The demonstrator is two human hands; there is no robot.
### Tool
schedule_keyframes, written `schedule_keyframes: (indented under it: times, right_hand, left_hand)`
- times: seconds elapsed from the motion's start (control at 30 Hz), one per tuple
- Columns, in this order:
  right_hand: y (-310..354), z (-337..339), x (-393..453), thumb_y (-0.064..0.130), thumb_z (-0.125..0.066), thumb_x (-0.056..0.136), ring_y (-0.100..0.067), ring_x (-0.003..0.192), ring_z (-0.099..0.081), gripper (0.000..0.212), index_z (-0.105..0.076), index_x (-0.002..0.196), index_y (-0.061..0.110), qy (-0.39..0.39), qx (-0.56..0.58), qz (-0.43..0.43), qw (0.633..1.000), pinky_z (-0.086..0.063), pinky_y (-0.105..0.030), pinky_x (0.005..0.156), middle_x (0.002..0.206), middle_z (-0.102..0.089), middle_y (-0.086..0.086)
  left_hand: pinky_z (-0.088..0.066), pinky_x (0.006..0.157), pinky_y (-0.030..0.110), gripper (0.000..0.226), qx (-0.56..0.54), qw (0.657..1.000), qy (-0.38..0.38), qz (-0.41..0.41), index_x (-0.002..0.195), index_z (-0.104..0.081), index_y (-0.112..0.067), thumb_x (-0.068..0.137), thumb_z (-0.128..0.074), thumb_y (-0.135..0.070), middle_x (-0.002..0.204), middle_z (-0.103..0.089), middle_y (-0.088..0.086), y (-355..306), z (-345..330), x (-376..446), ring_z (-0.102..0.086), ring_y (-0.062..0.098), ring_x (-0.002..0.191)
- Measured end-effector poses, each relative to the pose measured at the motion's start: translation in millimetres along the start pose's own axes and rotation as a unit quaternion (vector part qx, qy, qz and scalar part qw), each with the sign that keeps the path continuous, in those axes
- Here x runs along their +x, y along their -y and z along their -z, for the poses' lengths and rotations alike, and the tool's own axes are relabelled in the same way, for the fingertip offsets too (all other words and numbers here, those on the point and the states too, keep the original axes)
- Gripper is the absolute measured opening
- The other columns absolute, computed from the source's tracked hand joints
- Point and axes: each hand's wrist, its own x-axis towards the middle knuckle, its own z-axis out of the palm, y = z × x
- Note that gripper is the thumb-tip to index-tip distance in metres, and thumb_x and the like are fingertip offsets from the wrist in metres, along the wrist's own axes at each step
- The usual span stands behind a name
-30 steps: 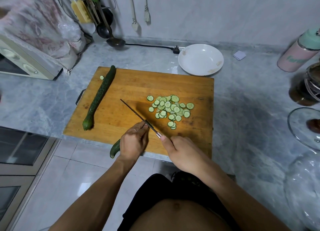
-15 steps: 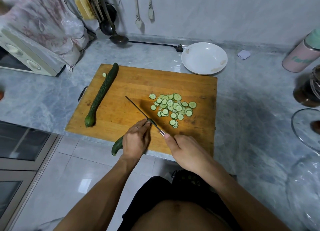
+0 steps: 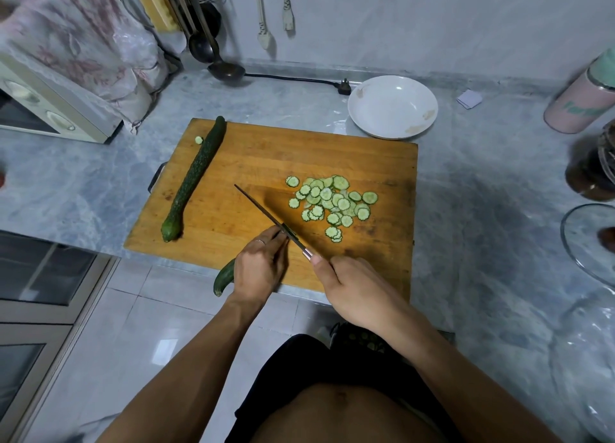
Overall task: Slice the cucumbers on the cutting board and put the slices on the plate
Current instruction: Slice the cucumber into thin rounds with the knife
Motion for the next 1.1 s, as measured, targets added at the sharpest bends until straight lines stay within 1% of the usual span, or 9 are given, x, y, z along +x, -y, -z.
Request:
schedule_keyframes:
  times: [0.3,0.43,0.53,0.63,0.73,0.8,0.9,0.97,1.1]
  right_hand:
    - [-2,0,2,0.05,-0.023,0.105,-0.015,0.064,-0.049,0.055,-0.046,0.068,0.016,0.006,-0.007,0.01,1.0,-0.034,-0.033,0.053,0.074,-0.053,-0.005]
    - [-4,-2,11,0.054,-0.021,0.104,-0.017,0.071,-0.049,0.057,-0.046,0.069,0.016,0.017,0.007,-0.011,1.0,-0.034,-0.032,0.058,0.081,-0.053,-0.006]
    - [-5,-4,22,0.056,-0.019,0.103,-0.016,0.068,-0.047,0.059,-0.044,0.067,0.016,0.017,0.009,-0.019,1.0,-0.032,-0.032,0.059,0.08,-0.051,-0.007]
    - [-2,-11,31,0.053,-0.02,0.104,-0.02,0.076,-0.048,0.057,-0.044,0.067,0.018,0.01,0.008,-0.01,1.0,-0.034,-0.03,0.064,0.084,-0.053,-0.009]
    - [-3,-15,33,0.048,-0.023,0.106,-0.023,0.08,-0.05,0.059,-0.051,0.07,0.012,-0.009,0.01,0.006,1.0,-0.035,-0.03,0.068,0.078,-0.057,-0.009]
    - [-6,-15,34,0.048,-0.023,0.106,-0.024,0.077,-0.049,0.06,-0.055,0.072,0.009,-0.017,0.007,0.01,1.0,-0.034,-0.031,0.066,0.072,-0.055,-0.007]
    - [-10,-8,36,0.049,-0.023,0.106,-0.02,0.06,-0.047,0.063,-0.055,0.071,0.008,-0.022,0.014,0.01,1.0,-0.031,-0.033,0.054,0.061,-0.048,-0.003]
    - [-14,-2,35,0.048,-0.023,0.106,-0.018,0.051,-0.042,0.062,-0.048,0.065,0.01,-0.022,0.018,0.013,1.0,-0.03,-0.032,0.051,0.058,-0.044,-0.004]
    - [-23,8,27,0.048,-0.024,0.106,-0.018,0.05,-0.041,0.058,-0.043,0.063,0.013,-0.025,0.019,0.011,0.999,-0.029,-0.032,0.052,0.057,-0.042,-0.002]
  left_hand:
    - [-0.056,0.059,0.031,0.033,-0.002,1.0,0.016,-0.004,0.106,-0.075,-0.014,0.095,-0.046,-0.025,0.119,-0.07,0.0,2,1,2,-0.07,0.025,0.089]
    - [-0.057,0.062,0.031,0.035,0.004,1.0,0.014,0.0,0.108,-0.075,-0.014,0.095,-0.045,-0.027,0.12,-0.07,0.002,1,0,1,-0.07,0.024,0.093]
    - [-0.056,0.063,0.031,0.036,0.008,1.0,0.004,-0.002,0.109,-0.075,-0.013,0.095,-0.046,-0.028,0.121,-0.07,0.004,-1,1,1,-0.071,0.025,0.093]
    - [-0.053,0.058,0.029,0.032,0.018,1.0,0.007,-0.005,0.106,-0.076,-0.012,0.093,-0.049,-0.023,0.121,-0.069,0.003,-2,1,2,-0.071,0.026,0.089]
    - [-0.055,0.063,0.032,0.029,0.014,0.999,0.029,0.007,0.11,-0.074,-0.013,0.091,-0.054,-0.018,0.125,-0.067,0.002,-3,2,1,-0.069,0.026,0.095]
    - [-0.057,0.071,0.035,0.031,0.02,0.999,0.043,0.014,0.116,-0.072,-0.014,0.091,-0.055,-0.018,0.126,-0.067,0.004,-1,4,1,-0.067,0.027,0.103]
    - [-0.059,0.079,0.038,0.032,0.018,0.999,0.044,0.003,0.119,-0.071,-0.011,0.088,-0.061,-0.014,0.122,-0.068,0.01,2,5,-4,-0.065,0.029,0.107]
    - [-0.059,0.08,0.038,0.031,-0.002,0.999,0.036,0.009,0.116,-0.072,-0.009,0.087,-0.063,-0.011,0.12,-0.069,0.012,5,6,-5,-0.067,0.028,0.106]
    - [-0.058,0.078,0.036,0.028,-0.003,1.0,0.018,0.004,0.113,-0.074,-0.008,0.086,-0.065,-0.012,0.116,-0.071,0.012,6,5,-4,-0.068,0.028,0.101]
